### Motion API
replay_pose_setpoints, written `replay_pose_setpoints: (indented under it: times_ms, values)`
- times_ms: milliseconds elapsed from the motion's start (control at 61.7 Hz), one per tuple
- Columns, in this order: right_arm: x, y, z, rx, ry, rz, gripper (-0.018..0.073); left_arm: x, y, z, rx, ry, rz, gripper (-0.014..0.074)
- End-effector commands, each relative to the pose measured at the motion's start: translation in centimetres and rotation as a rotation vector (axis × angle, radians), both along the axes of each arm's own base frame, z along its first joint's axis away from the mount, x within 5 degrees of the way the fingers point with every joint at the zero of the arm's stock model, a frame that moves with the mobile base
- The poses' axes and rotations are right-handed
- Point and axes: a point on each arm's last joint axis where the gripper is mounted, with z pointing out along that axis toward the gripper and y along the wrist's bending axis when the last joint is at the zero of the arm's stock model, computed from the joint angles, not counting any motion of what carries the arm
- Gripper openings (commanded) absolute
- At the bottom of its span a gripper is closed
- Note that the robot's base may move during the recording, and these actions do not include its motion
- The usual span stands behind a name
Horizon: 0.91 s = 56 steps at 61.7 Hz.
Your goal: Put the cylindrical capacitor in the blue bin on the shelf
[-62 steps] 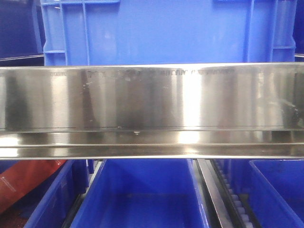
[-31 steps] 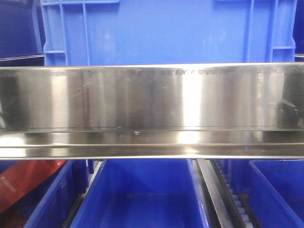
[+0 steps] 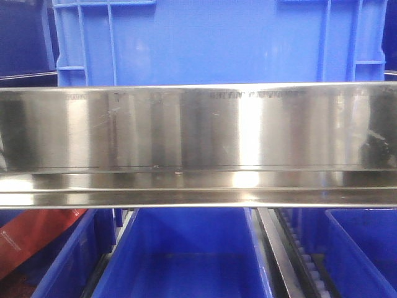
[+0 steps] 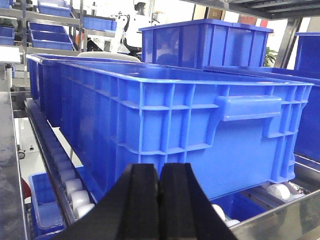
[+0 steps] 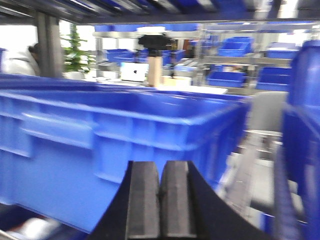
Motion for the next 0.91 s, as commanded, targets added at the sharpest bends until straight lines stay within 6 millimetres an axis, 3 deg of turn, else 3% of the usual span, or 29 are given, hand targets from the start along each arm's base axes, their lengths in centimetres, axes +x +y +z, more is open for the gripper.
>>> replay_pose_setpoints:
  times_ms: [0, 308, 892]
  values:
    - [0.0, -0.6, -1.7, -0.012, -0.001, -0.081, -0.0165, -0.1, 0.1, 0.2, -0.021, -0.014, 0.002, -0.0111]
    - [-0.1, -2.2, -9.0, 0.015, 0.020, -0.326, -0.0165, -0.1, 0.1, 0.2, -0.021, -0.014, 0.002, -0.0111]
    - [-0.4, -2.2, -9.2, -0.012, -0.003, -0.336, -0.0165, -0.1, 0.1, 0.2, -0.021, -0.014, 0.002, -0.0111]
